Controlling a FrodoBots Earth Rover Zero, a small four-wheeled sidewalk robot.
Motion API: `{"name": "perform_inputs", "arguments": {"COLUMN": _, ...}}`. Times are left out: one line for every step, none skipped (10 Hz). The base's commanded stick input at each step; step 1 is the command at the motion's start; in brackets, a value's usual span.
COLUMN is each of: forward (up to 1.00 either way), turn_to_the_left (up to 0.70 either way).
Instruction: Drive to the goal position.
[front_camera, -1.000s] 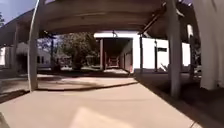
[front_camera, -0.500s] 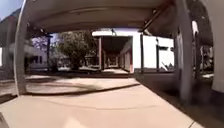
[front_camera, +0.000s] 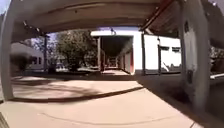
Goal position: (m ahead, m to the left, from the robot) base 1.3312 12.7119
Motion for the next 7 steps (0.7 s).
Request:
{"name": "perform_inputs", "arguments": {"forward": 0.70, "turn_to_the_left": 0.00}}
{"name": "perform_inputs", "arguments": {"forward": 0.70, "turn_to_the_left": 0.14}}
{"name": "perform_inputs", "arguments": {"forward": 0.70, "turn_to_the_left": 0.30}}
{"name": "perform_inputs", "arguments": {"forward": 0.70, "turn_to_the_left": 0.35}}
{"name": "perform_inputs", "arguments": {"forward": 0.70, "turn_to_the_left": 0.35}}
{"name": "perform_inputs", "arguments": {"forward": 0.70, "turn_to_the_left": 0.35}}
{"name": "perform_inputs", "arguments": {"forward": 0.70, "turn_to_the_left": 0.35}}
